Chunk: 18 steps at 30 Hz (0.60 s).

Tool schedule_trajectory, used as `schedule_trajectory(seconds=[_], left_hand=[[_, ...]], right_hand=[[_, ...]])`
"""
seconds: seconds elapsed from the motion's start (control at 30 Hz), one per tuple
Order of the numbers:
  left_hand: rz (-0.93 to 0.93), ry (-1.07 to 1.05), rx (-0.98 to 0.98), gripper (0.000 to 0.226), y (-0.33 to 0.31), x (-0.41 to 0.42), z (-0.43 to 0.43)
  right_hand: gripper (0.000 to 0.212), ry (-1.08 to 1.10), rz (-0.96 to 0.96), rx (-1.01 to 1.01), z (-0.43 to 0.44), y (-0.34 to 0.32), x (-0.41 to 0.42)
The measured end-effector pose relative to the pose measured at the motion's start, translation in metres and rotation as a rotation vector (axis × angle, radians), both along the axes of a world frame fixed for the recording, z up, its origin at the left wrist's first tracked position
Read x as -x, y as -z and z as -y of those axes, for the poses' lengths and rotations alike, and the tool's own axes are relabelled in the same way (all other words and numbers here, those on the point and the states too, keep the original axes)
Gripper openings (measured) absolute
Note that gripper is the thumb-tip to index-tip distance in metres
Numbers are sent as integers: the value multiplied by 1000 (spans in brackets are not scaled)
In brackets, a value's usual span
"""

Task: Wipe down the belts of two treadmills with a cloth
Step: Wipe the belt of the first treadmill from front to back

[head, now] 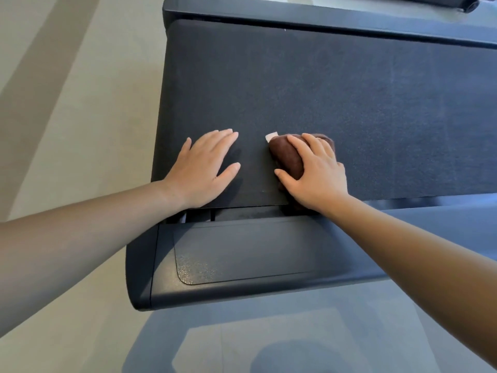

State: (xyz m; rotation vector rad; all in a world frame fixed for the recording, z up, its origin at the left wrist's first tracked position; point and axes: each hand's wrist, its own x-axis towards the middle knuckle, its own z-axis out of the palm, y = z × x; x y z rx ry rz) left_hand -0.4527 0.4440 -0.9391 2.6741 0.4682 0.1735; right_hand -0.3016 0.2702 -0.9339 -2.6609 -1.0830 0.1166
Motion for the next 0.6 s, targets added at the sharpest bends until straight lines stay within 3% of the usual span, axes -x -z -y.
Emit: schedule_trajectory(seconds=[0.13,0.3,0.6], left_hand=[[-101,-11,-24,58,10,15,-2],[-43,-107,52,58,7,43,-7],[-249,-151,-148,60,-26,133,-83]], right_hand=[[57,-1,6,-23,-11,-2,3],[51,-119,-7,-43,-25,-5,14],[49,-436,-49,31,-150,-24,99]])
